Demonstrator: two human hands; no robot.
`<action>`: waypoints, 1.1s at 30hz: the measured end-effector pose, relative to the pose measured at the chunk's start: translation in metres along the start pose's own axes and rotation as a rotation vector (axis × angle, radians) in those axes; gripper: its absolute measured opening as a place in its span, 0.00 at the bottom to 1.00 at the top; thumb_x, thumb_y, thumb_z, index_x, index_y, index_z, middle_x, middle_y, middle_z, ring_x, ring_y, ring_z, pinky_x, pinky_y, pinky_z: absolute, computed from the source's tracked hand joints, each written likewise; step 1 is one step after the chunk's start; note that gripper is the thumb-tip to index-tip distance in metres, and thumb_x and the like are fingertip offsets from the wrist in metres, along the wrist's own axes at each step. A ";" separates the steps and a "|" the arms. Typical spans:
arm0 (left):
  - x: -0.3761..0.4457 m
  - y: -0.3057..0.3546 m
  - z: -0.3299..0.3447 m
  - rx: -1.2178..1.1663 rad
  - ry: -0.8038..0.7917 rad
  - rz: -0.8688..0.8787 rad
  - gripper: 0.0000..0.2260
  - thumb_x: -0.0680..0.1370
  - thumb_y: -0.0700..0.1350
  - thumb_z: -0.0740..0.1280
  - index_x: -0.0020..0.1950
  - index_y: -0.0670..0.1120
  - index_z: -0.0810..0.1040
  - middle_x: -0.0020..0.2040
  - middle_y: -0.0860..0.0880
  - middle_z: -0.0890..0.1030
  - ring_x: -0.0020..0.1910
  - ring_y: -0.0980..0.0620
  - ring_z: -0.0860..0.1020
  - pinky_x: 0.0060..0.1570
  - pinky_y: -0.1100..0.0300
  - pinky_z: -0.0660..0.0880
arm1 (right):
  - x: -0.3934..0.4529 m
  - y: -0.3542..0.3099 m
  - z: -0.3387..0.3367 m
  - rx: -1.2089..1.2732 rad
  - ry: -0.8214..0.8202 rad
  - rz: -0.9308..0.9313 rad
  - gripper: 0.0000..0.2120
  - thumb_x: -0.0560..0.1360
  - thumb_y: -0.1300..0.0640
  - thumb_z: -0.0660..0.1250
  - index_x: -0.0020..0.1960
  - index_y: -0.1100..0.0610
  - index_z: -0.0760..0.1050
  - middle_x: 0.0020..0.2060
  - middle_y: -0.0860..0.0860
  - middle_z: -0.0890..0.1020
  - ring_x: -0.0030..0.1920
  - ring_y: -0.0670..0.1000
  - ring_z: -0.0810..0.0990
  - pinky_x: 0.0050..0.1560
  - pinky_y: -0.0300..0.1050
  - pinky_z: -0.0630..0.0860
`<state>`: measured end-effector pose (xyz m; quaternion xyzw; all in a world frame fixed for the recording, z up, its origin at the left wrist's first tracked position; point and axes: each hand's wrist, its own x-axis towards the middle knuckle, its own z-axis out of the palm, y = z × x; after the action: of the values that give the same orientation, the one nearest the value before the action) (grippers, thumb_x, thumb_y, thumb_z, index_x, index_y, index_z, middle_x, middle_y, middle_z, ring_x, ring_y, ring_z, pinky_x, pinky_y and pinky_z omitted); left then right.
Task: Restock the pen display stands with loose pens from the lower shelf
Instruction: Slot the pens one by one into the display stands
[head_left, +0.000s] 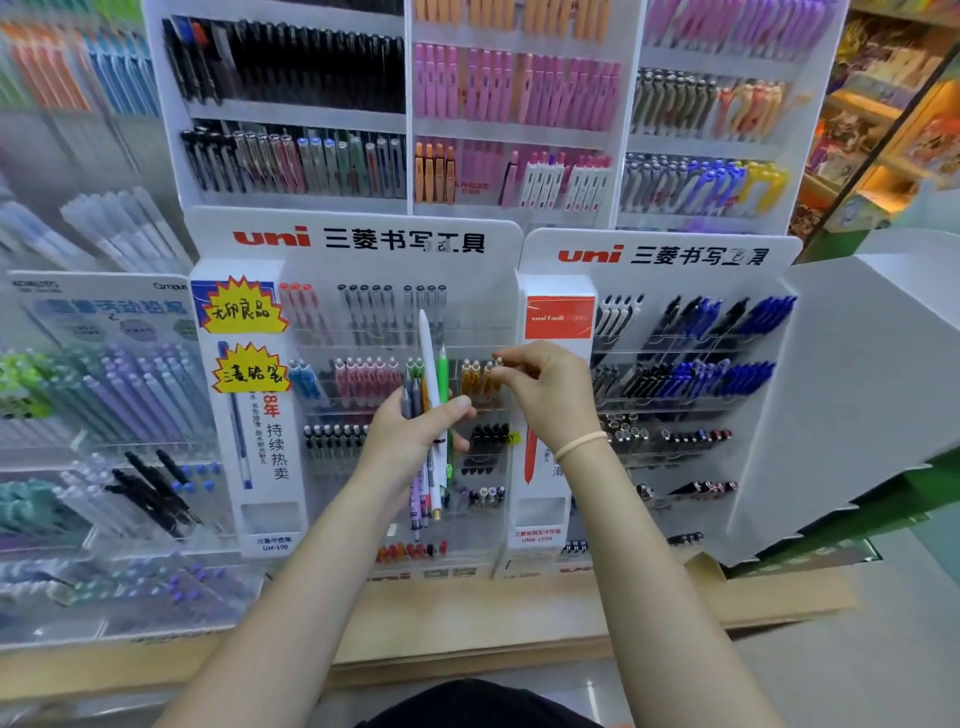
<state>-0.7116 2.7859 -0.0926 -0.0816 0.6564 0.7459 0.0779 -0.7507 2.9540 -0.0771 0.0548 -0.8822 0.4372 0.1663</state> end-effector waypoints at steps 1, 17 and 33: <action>-0.001 -0.001 -0.001 -0.004 -0.004 -0.011 0.14 0.76 0.47 0.75 0.59 0.45 0.77 0.47 0.48 0.87 0.38 0.47 0.83 0.41 0.51 0.80 | -0.003 0.000 0.003 -0.025 0.012 -0.024 0.08 0.73 0.62 0.74 0.52 0.61 0.84 0.43 0.50 0.79 0.41 0.40 0.75 0.47 0.29 0.71; -0.011 -0.008 -0.013 -0.040 -0.134 -0.063 0.16 0.76 0.46 0.74 0.60 0.42 0.77 0.47 0.46 0.87 0.36 0.48 0.82 0.38 0.53 0.79 | -0.016 -0.003 0.013 -0.214 0.132 0.052 0.09 0.80 0.57 0.66 0.54 0.61 0.83 0.46 0.58 0.84 0.47 0.57 0.80 0.47 0.50 0.77; -0.013 -0.012 -0.029 -0.033 -0.312 -0.118 0.15 0.75 0.41 0.76 0.59 0.40 0.78 0.44 0.43 0.85 0.36 0.46 0.82 0.40 0.51 0.80 | -0.047 -0.044 0.020 0.413 -0.159 0.321 0.05 0.75 0.56 0.73 0.43 0.57 0.81 0.29 0.47 0.78 0.27 0.44 0.73 0.29 0.36 0.70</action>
<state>-0.6955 2.7589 -0.1046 -0.0045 0.6181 0.7543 0.2212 -0.7011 2.9092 -0.0710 -0.0186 -0.7821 0.6228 0.0105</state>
